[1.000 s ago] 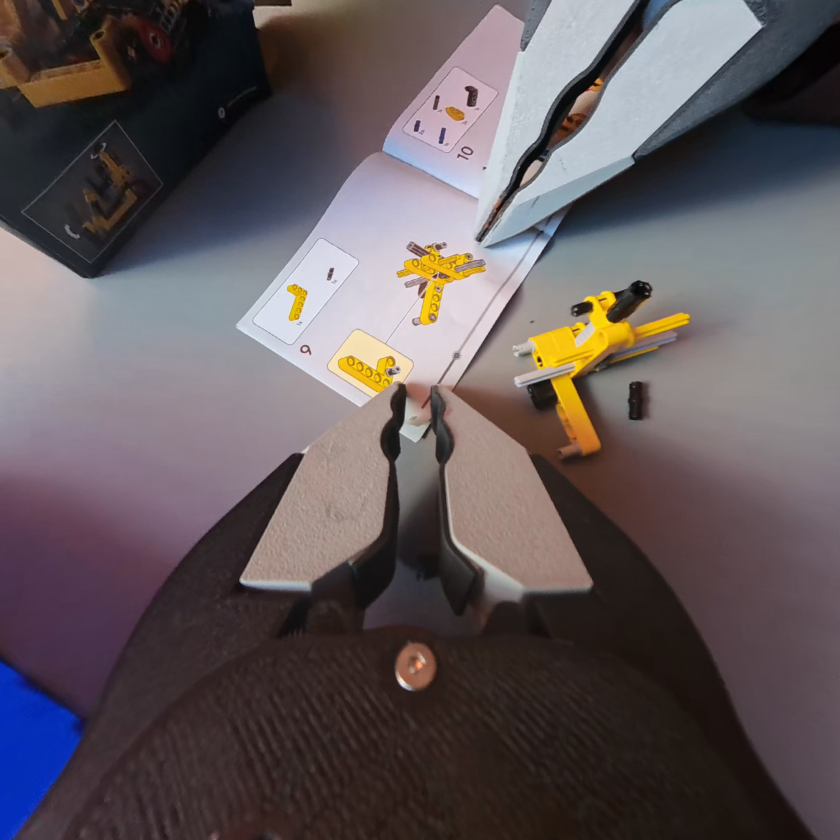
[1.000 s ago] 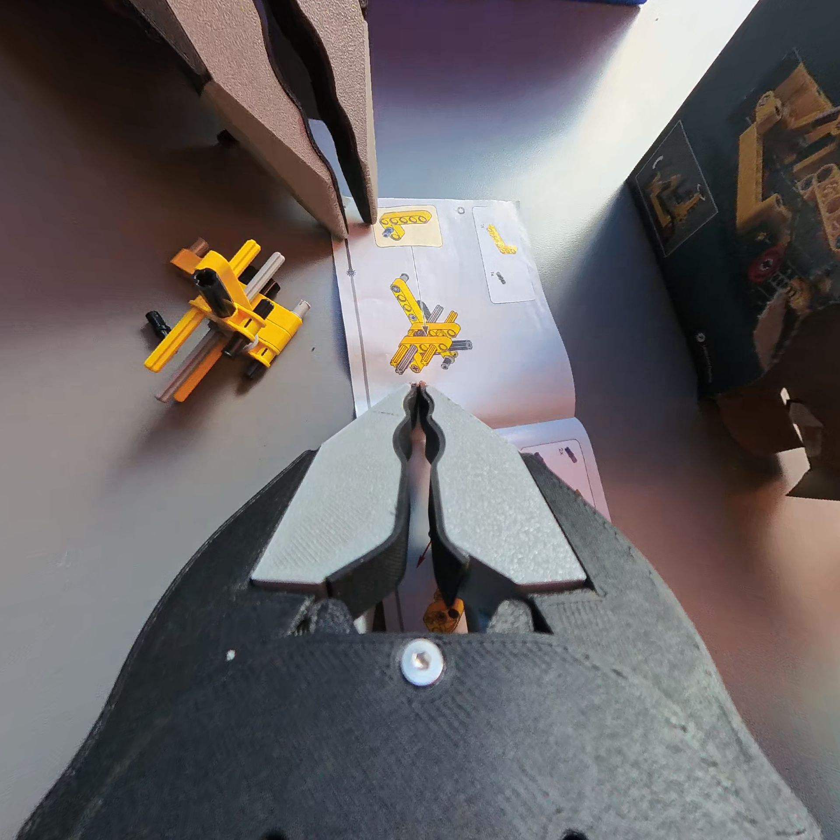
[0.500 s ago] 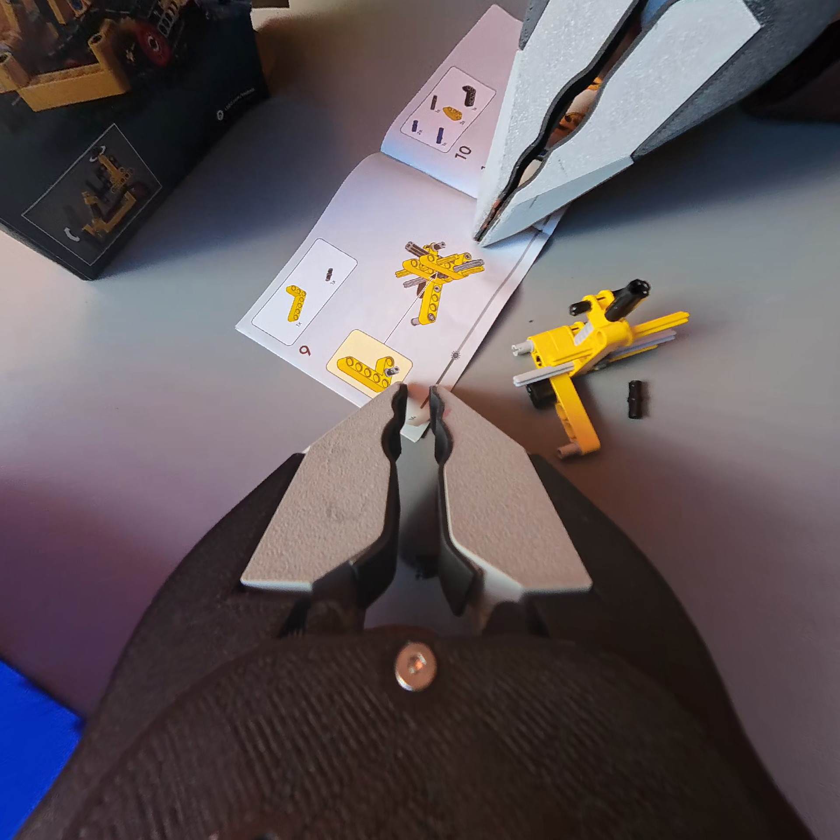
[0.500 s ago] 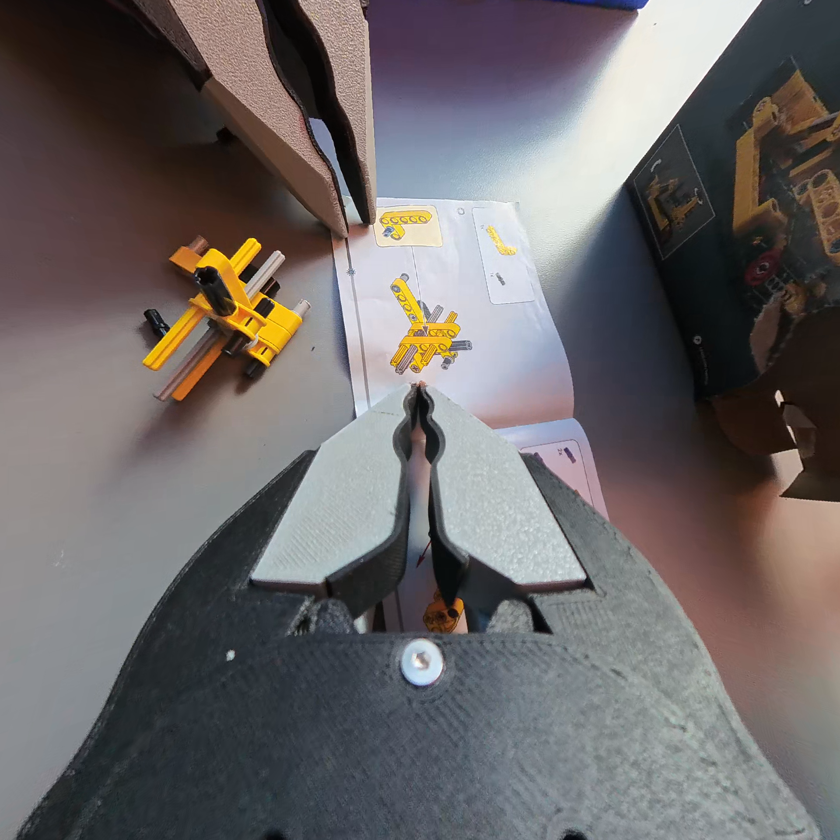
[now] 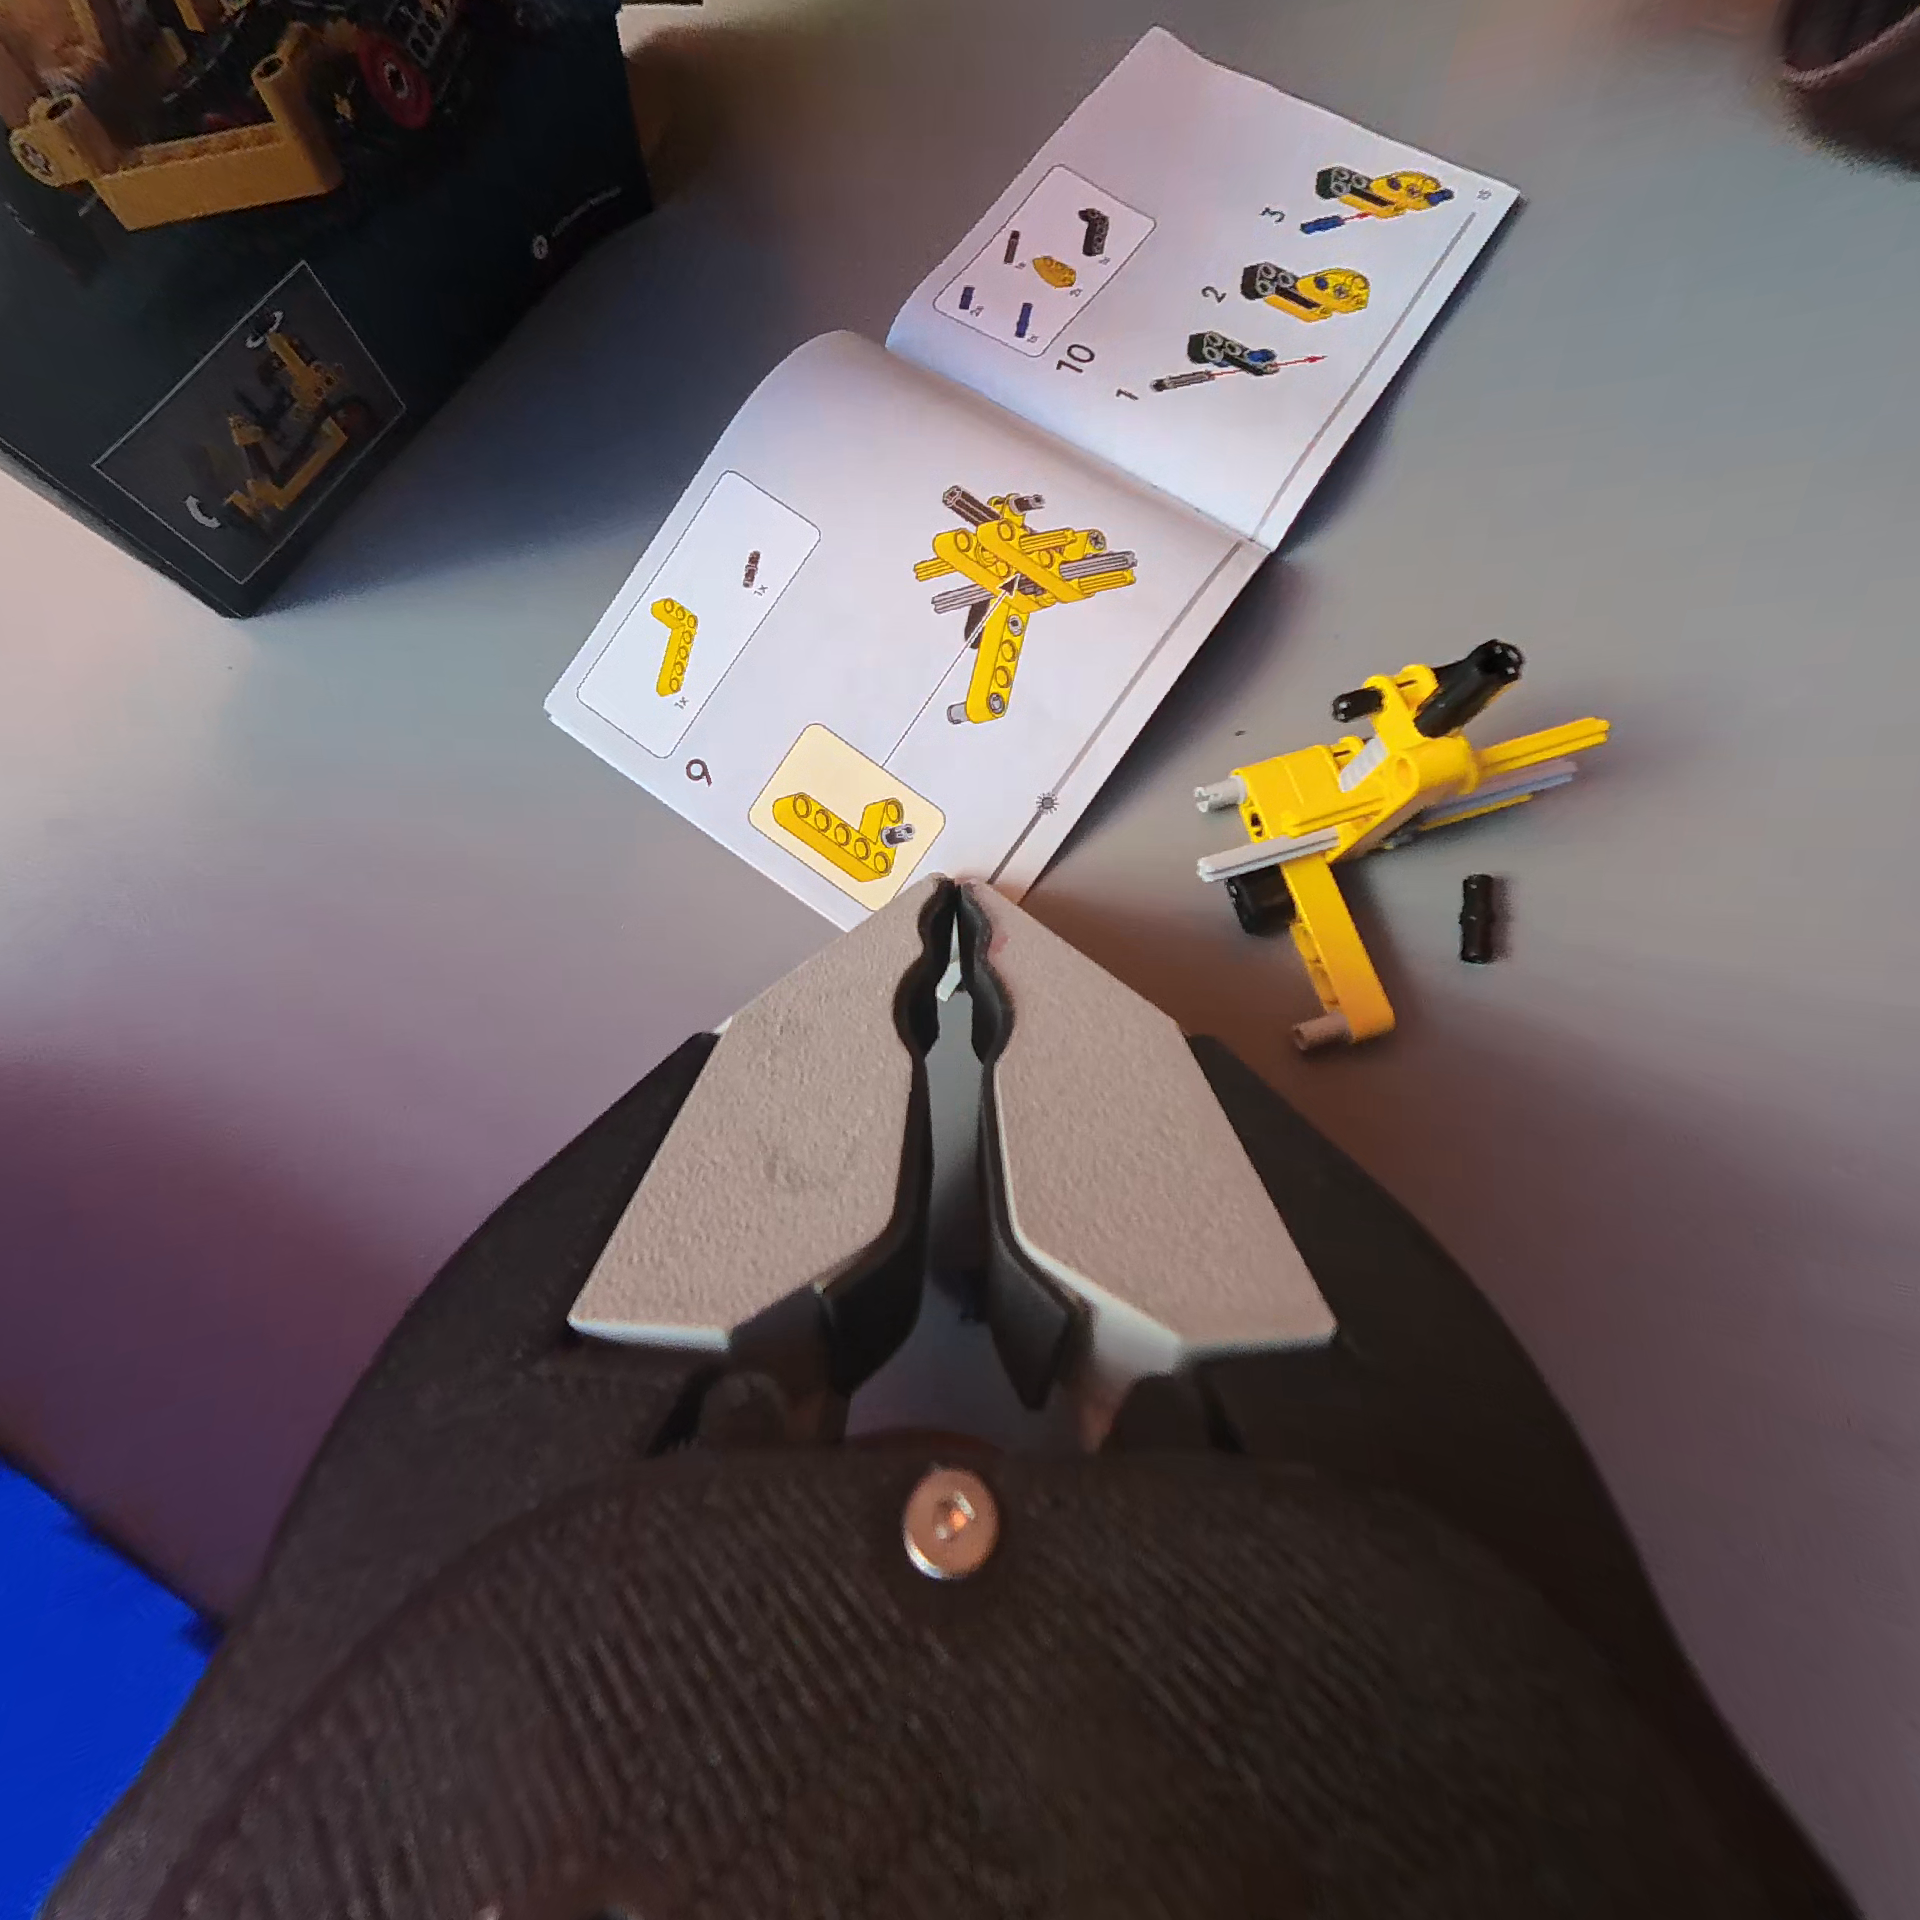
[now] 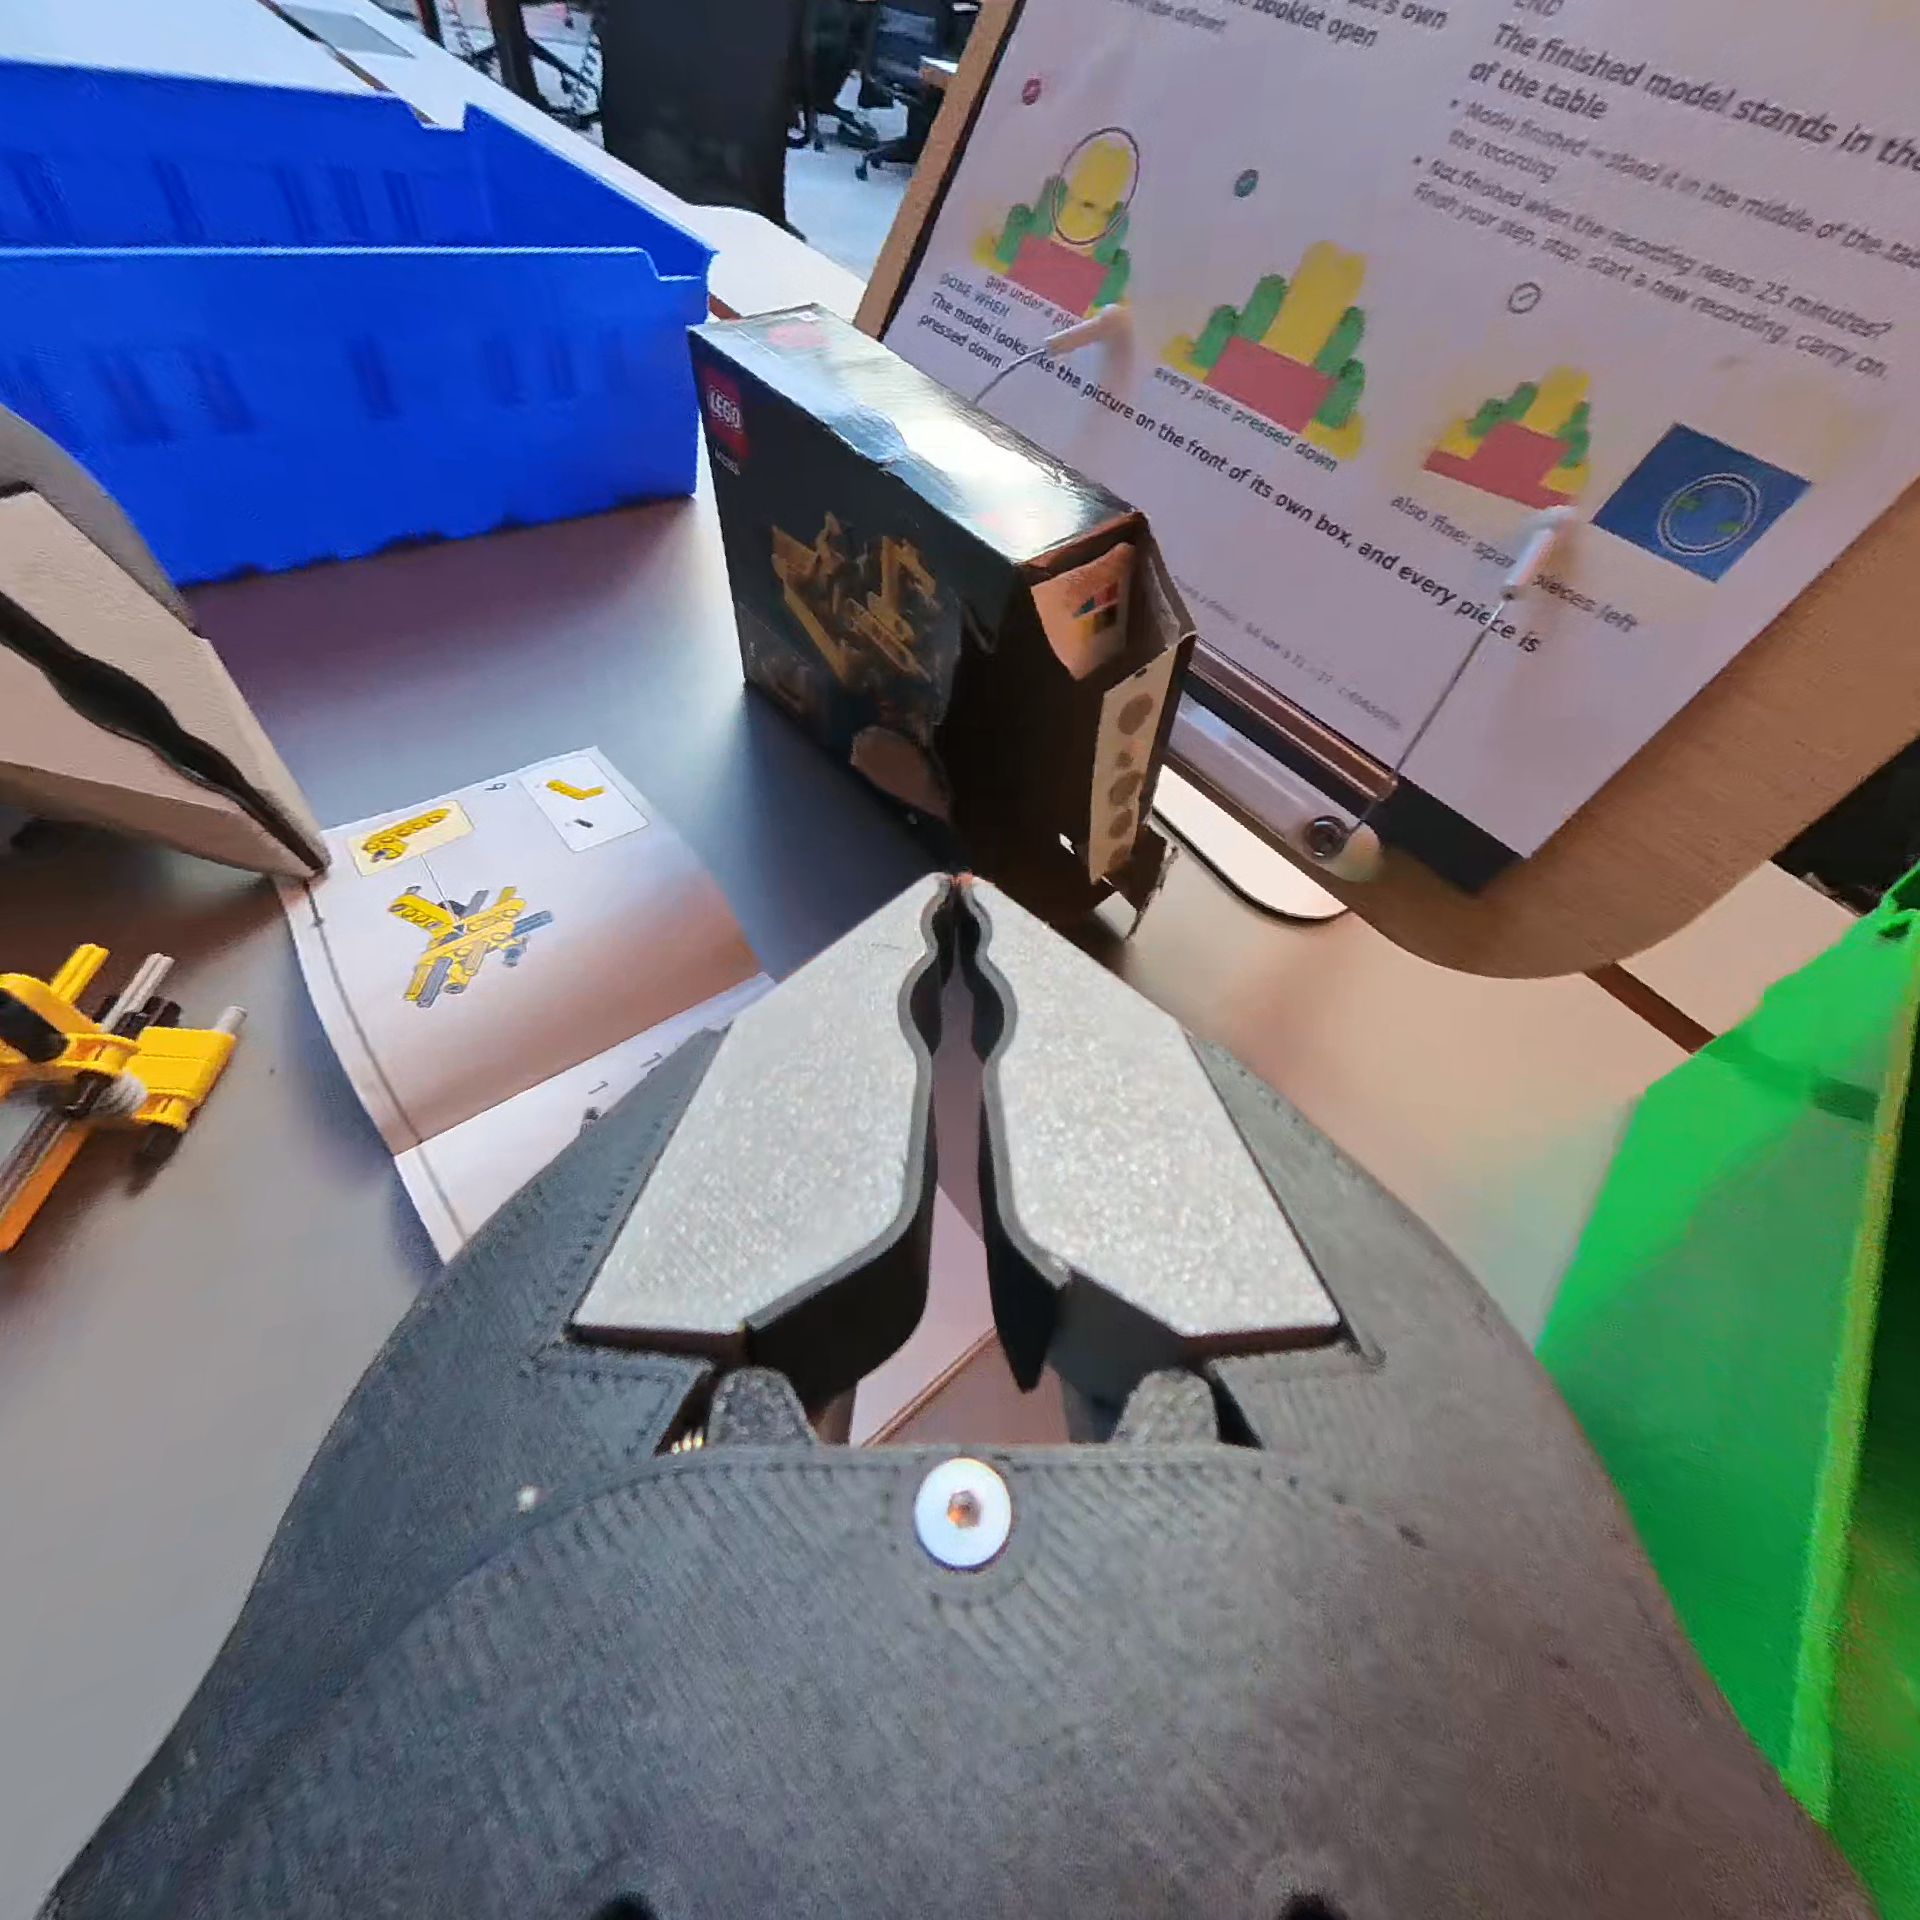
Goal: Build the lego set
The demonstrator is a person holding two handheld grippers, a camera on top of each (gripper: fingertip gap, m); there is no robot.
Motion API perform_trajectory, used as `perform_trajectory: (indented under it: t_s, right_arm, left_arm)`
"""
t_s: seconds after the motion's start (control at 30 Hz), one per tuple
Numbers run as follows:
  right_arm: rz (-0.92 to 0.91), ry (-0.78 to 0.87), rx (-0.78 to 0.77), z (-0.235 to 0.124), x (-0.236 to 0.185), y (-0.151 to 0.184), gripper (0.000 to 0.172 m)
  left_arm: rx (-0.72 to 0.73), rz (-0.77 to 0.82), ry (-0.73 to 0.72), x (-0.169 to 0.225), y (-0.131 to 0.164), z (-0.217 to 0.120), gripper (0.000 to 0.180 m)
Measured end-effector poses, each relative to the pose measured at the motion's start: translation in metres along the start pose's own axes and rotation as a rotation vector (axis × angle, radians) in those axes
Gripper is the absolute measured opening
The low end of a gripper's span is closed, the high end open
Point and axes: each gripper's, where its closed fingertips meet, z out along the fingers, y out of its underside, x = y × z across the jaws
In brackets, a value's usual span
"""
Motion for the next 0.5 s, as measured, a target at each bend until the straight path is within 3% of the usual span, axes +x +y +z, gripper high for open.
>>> perform_trajectory:
  t_s: [0.5]
  right_arm:
    - [-0.042,-0.046,-0.06,0.021,-0.024,0.017,0.0]
  left_arm:
    - [0.0,0.004,-0.002,0.0,0.0,0.0,0.0]
